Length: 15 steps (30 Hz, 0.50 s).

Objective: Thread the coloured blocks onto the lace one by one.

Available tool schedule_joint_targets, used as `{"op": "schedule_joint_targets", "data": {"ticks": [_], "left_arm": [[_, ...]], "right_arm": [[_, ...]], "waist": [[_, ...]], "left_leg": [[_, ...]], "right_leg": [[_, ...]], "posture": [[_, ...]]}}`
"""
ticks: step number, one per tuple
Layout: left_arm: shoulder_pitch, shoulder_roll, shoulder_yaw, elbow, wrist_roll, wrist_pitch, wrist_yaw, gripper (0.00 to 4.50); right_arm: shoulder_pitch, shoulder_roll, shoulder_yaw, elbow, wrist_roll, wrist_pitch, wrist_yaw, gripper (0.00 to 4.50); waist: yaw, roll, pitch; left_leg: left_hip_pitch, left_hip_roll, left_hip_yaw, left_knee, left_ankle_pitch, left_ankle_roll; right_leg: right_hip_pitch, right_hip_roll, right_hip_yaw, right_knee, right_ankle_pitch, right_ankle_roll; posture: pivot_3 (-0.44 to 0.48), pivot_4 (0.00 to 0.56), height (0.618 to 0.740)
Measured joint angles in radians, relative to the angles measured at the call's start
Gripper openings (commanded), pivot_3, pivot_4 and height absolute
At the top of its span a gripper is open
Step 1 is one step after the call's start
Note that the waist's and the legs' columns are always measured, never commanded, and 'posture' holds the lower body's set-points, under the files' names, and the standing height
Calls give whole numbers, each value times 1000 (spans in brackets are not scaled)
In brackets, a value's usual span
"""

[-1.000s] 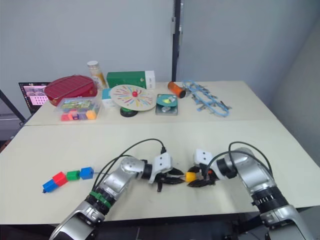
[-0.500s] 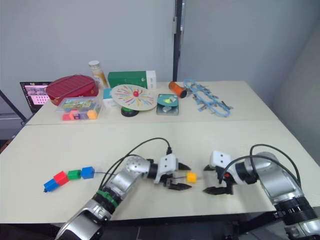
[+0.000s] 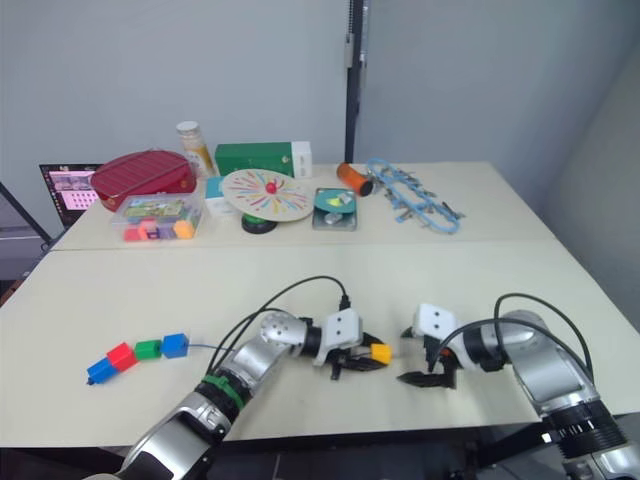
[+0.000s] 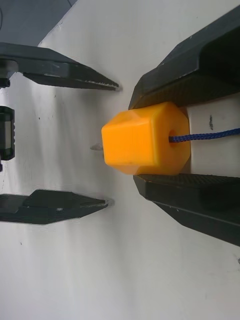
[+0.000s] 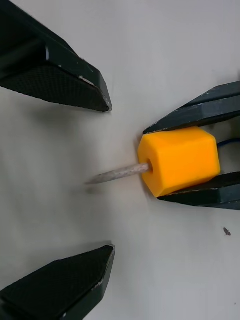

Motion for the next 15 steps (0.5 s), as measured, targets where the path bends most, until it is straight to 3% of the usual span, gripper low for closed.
{"op": "schedule_joint_targets", "data": {"ticks": [10,15], "left_arm": [[0,10,1,-6,3,5,-2,1321],[19,42,4,-54,10,18,5,1321]], "right_arm": [[-28,27,19,8,1,43,-1,25],[-59,31,50,30,0,42,13,0]], "waist": [[-1,0,0],[-3,0,0]], "left_leg": [[0,0,0,1,0,0],[0,1,0,0,0,0]], "right_leg": [[0,0,0,0,0,0],[0,1,0,0,0,0]], "posture": [[0,150,740],[0,150,740]]}}
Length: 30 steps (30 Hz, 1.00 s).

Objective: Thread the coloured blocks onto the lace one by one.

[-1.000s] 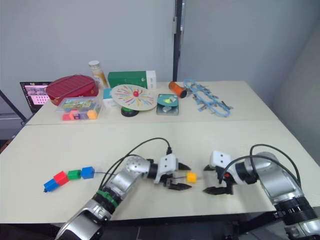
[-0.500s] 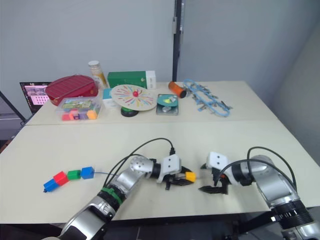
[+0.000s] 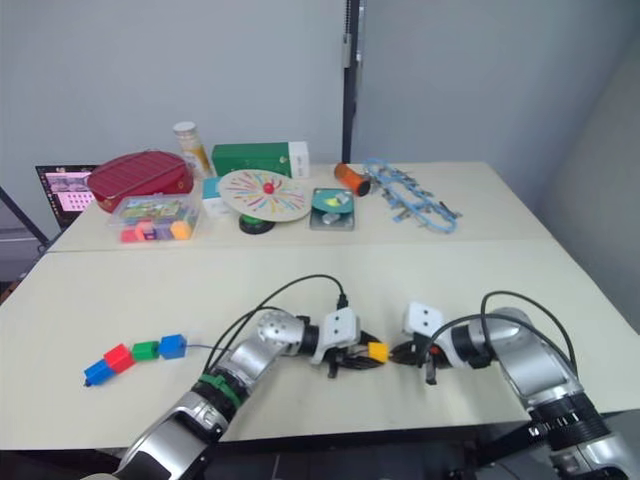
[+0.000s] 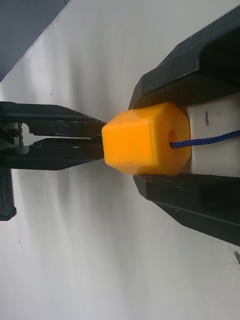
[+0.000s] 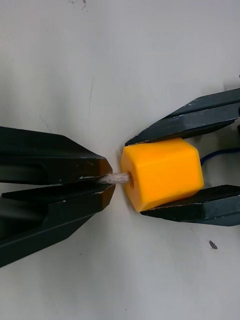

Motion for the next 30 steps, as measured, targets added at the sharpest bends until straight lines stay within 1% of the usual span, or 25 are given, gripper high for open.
{"op": "schedule_joint_targets", "data": {"ticks": [3,8,9,10,13,17,20,22,24,26,30], "left_arm": [[41,76,26,-89,-10,17,-5,1321],[145,215,122,-240,-71,69,-13,1321],[182,259,145,-283,-84,78,-15,1321],[234,327,180,-327,-104,91,-25,1321],[338,493,279,-402,-152,107,-54,1321],[447,635,371,-437,-197,90,-91,1321],[509,745,442,-418,-213,52,-125,1321],[536,780,480,-381,-230,44,-142,1321],[545,798,493,-364,-250,48,-171,2342],[549,806,490,-362,-267,64,-204,2896],[526,848,463,-365,-252,79,-241,4216]], "right_arm": [[-26,8,9,30,0,0,15,0],[-76,19,27,81,-13,-7,40,0],[-93,30,39,94,-16,-13,45,0],[-108,41,47,105,-23,-23,53,0],[-123,51,51,134,-31,-41,72,0],[-138,63,64,143,-36,-45,83,0],[-139,65,66,144,-35,-46,85,0],[-139,65,66,144,-35,-46,86,0],[-139,65,67,144,-35,-46,87,0],[-139,65,68,143,-35,-46,88,0],[-139,69,70,140,-35,-46,86,0]], "waist": [[-7,0,0],[-5,0,0],[-8,0,0],[-18,0,0],[-23,0,0],[-23,0,0],[-25,1,0],[-25,1,0],[-24,1,0],[-22,1,0],[-22,1,0]], "left_leg": [[1,1,0,-1,0,-1],[1,0,0,0,0,0],[1,1,0,-1,0,-1],[1,2,0,-3,1,-2],[2,2,0,-6,1,-2],[4,2,-1,-7,1,-2],[7,3,0,-9,1,-4],[7,3,0,-10,1,-4],[7,3,0,-9,1,-4],[6,3,0,-9,1,-4],[6,2,0,-9,1,-4]], "right_leg": [[0,1,1,0,0,0],[0,0,1,0,0,0],[-1,0,1,0,0,0],[-2,1,2,1,0,-1],[-2,0,1,2,-1,-2],[-1,0,1,1,-1,-2],[-1,0,2,1,-2,-4],[-1,0,1,2,-2,-4],[-1,0,1,2,-2,-4],[-1,0,1,2,-2,-4],[-1,0,0,2,-2,-4]], "posture": [[0,150,740],[0,150,740],[0,150,740],[0,150,740],[0,150,740],[0,150,740],[0,150,740],[0,150,740],[0,150,740],[0,150,740],[0,150,740]]}}
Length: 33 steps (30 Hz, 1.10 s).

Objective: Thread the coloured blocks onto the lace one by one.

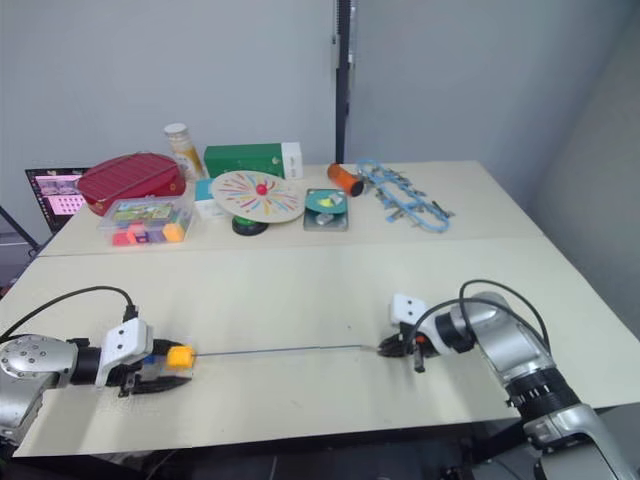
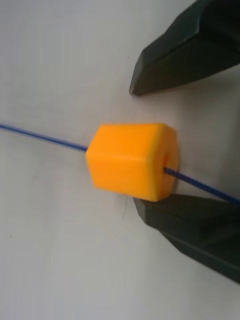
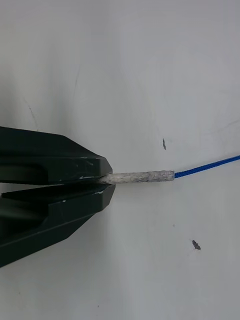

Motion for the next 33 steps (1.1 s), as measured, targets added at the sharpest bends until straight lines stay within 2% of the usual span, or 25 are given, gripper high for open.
{"op": "schedule_joint_targets", "data": {"ticks": [3,7,12,20,23,29,33], "left_arm": [[-67,68,-36,-1,42,38,-30,4216],[-164,115,-80,-16,92,96,-51,4216],[-229,120,-170,-110,118,198,-104,4216],[-308,104,-279,-121,239,239,-90,4216],[-326,104,-297,-124,267,261,-90,3375],[-327,104,-322,-150,300,296,-98,1393],[-327,105,-326,-173,309,302,-101,1312]], "right_arm": [[2,0,0,-8,0,2,-3,0],[16,-1,-4,-28,1,8,-10,0],[39,0,-12,-54,5,16,-25,0],[41,0,-13,-62,4,28,-30,0],[41,1,-13,-63,4,28,-30,0],[42,0,-14,-63,4,28,-31,0],[46,-4,-18,-64,5,28,-28,0]], "waist": [[0,-1,0],[1,-1,0],[0,-1,0],[0,-1,1],[0,-1,1],[0,-2,1],[0,-2,1]], "left_leg": [[-1,0,0,0,0,0],[-1,-1,0,0,0,0],[-1,0,1,0,0,1],[-2,0,1,1,0,1],[-2,0,1,1,0,1],[-2,0,1,1,0,1],[-2,0,1,2,0,1]], "right_leg": [[0,1,0,0,0,0],[0,1,-1,0,0,0],[0,2,-1,1,0,0],[1,3,-1,1,0,1],[1,3,0,1,0,1],[1,3,0,1,0,1],[1,3,0,1,0,1]], "posture": [[0,150,740],[0,150,740],[0,150,740],[0,150,740],[0,150,740],[0,150,740],[0,150,740]]}}
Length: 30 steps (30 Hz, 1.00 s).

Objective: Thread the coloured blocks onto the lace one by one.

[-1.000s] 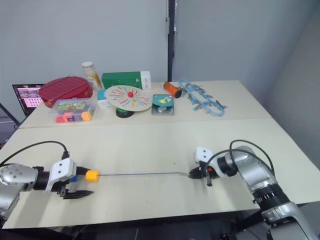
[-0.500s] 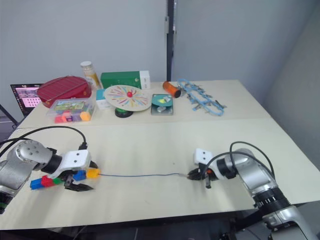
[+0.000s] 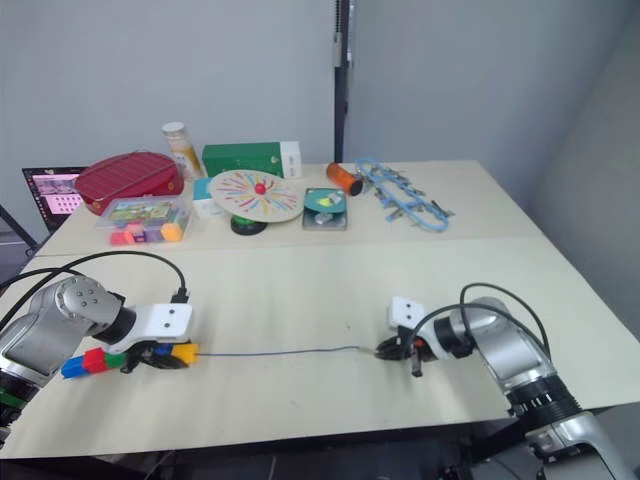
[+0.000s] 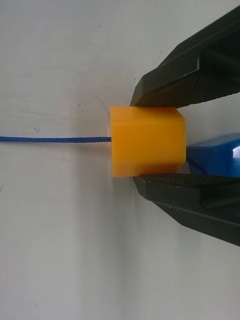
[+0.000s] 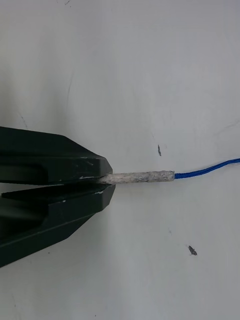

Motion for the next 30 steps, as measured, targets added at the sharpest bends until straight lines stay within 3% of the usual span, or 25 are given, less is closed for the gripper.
{"op": "schedule_joint_targets", "data": {"ticks": [6,12,23,30], "left_arm": [[79,85,5,-108,-21,-5,-70,1312],[140,179,36,-86,-29,-71,-105,1312],[188,213,73,-43,-24,-134,-65,1312],[80,180,71,39,33,-198,3,1312]], "right_arm": [[7,-42,-8,9,1,-11,29,0],[-1,-80,-14,52,1,-26,67,0],[-24,-80,-14,122,1,-68,90,0],[-54,-60,-15,195,-2,-108,57,0]], "waist": [[0,0,0],[2,0,0],[1,0,0],[1,-1,0]], "left_leg": [[0,0,0,0,0,1],[0,1,1,0,0,1],[0,1,1,0,0,1],[0,1,1,1,0,0]], "right_leg": [[0,0,0,0,0,0],[0,0,0,-2,0,0],[0,0,0,-2,0,0],[1,0,0,-1,0,0]], "posture": [[0,150,740],[0,150,740],[0,150,740],[0,150,740]]}}
